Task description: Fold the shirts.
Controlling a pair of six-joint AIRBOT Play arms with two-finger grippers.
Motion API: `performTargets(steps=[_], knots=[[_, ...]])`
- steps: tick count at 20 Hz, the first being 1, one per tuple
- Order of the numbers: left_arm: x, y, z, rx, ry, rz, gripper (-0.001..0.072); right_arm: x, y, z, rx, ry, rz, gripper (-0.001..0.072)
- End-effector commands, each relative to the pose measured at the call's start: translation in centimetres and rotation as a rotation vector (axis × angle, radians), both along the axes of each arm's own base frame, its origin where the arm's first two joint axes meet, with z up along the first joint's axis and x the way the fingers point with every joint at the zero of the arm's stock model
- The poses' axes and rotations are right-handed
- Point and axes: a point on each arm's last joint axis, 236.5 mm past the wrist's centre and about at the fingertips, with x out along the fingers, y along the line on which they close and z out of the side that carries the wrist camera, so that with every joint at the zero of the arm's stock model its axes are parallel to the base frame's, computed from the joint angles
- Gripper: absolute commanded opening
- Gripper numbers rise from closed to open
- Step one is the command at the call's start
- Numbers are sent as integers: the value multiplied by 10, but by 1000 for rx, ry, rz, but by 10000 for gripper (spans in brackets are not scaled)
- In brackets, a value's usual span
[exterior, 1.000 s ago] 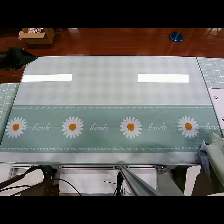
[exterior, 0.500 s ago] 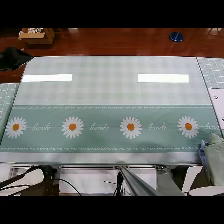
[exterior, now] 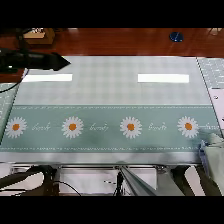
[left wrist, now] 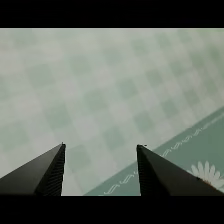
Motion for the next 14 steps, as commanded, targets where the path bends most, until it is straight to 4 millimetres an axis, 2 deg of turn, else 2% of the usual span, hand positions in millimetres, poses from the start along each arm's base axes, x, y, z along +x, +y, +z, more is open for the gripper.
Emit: performTargets(steps=[1,2,4,6,9,14], knots=[[-21,-18,-39,250,86,-33,527,47,99,-1,-164,127,288,526],[-27,-8,-53,345,141,23,527,49,107,-7,-209,185,277,589],[-36,2,-65,439,200,86,527,50,122,-16,-286,262,284,589],[-39,-4,-65,431,214,86,527,43,135,-30,-277,332,298,588],[-39,-4,-65,420,221,103,528,18,134,-61,-222,507,270,588],[-39,-4,-65,420,222,103,527,13,134,-65,-220,537,271,587]])
